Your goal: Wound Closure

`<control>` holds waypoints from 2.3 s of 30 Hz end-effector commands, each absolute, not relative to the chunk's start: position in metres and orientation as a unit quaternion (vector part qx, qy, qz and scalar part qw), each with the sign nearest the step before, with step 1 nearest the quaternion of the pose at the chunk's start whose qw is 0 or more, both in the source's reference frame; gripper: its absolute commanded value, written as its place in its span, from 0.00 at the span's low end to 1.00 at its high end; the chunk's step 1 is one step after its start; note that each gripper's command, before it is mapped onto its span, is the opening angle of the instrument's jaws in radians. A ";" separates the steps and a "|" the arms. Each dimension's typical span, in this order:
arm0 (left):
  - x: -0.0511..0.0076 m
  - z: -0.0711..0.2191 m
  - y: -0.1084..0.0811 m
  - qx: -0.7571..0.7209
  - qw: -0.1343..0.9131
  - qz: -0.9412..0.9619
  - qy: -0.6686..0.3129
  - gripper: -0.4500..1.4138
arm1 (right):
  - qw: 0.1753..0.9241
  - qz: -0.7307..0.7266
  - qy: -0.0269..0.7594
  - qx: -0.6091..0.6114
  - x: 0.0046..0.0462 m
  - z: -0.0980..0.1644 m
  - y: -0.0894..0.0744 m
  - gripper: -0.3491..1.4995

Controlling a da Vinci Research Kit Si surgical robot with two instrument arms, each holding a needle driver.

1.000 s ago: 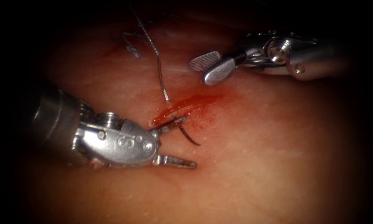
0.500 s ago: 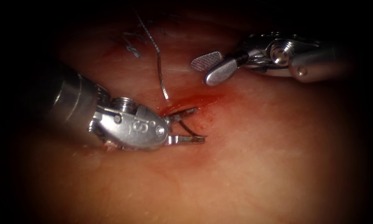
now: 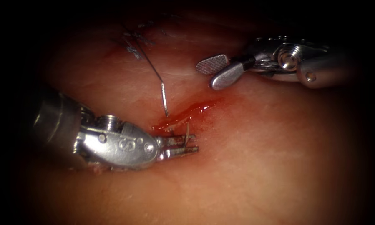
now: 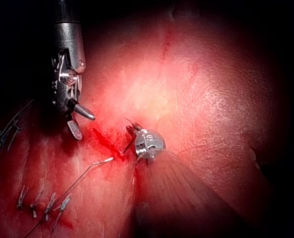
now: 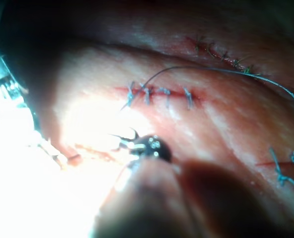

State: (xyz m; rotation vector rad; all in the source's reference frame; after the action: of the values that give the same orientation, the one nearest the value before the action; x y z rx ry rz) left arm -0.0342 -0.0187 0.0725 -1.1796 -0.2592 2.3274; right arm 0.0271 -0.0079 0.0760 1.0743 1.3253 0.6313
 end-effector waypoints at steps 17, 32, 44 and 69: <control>-0.0350 0.066 -0.018 -0.488 0.279 0.805 -0.188 0.00 | 0.609 0.257 0.584 0.471 0.0267 0.075 -0.010 0.67; -0.0304 0.064 -0.009 -0.500 0.228 0.833 -0.063 0.00 | 0.597 0.286 0.565 0.493 0.0263 0.072 -0.013 0.62; -0.0300 0.064 -0.007 -0.502 0.214 0.838 -0.030 0.00 | 0.576 0.350 0.536 0.508 0.0259 0.073 -0.012 0.52; -0.0348 0.068 -0.016 -0.491 0.068 0.867 0.056 0.00 | 0.561 0.410 0.523 0.493 0.0269 0.074 -0.011 0.49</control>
State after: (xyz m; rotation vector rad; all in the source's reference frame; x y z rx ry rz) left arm -0.0345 -0.0155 0.0678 -1.4704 0.2011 2.6277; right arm 0.0261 -0.0105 0.0734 1.1578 1.2302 0.9721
